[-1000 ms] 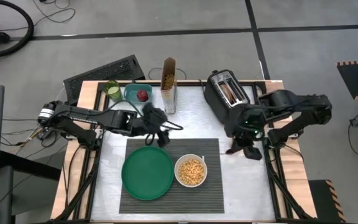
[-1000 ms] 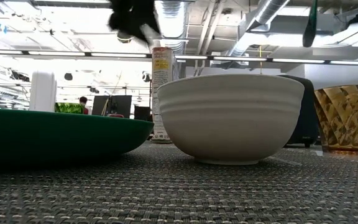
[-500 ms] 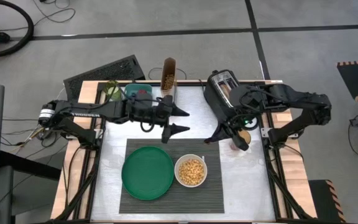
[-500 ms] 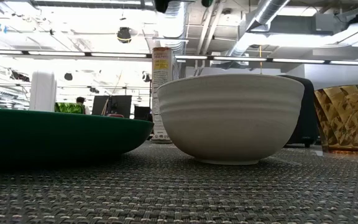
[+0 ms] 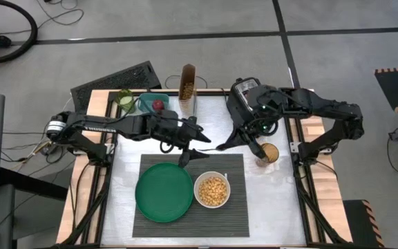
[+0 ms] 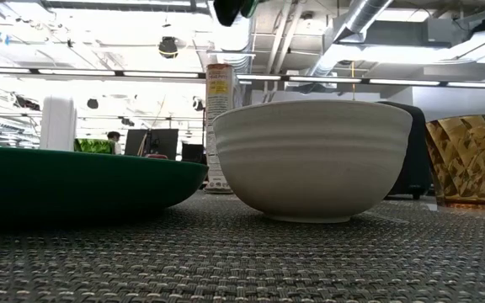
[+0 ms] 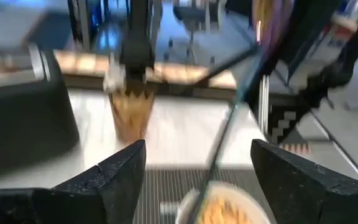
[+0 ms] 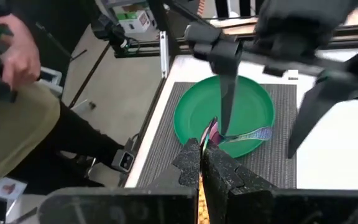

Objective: Arrange a breakfast setting

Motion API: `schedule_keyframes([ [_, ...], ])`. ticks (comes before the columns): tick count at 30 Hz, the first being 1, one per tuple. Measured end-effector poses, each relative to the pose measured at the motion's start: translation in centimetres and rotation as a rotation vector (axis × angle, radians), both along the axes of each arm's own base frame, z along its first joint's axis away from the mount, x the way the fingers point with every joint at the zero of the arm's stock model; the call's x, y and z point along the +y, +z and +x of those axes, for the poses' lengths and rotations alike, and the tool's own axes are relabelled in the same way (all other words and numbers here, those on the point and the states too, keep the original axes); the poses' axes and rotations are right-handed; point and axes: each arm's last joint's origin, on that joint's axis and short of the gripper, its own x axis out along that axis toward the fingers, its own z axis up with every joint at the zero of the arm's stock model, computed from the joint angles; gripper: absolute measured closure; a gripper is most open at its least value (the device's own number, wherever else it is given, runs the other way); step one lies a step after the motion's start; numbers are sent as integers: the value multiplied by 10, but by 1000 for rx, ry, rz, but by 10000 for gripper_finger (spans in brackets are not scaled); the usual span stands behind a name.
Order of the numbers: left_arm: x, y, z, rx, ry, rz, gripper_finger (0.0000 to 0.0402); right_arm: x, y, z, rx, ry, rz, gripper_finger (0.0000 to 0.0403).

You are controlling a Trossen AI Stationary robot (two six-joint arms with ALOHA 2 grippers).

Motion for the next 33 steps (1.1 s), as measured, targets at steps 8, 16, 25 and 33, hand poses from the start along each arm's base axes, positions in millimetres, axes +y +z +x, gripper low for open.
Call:
schedule_keyframes([
  [8,2,2,-1,-15,58,51,202,-7,-1,-1,18,-7,14,376],
  [16,2,-1,0,-2,46,77,322,-15,-1,-1,5,-29,7,376],
  [25,2,0,0,-15,37,121,398,-17,-1,-1,0,-27,-8,376],
  [33,4,0,0,-7,150,177,401,-31,0,-1,-12,-122,-51,338],
])
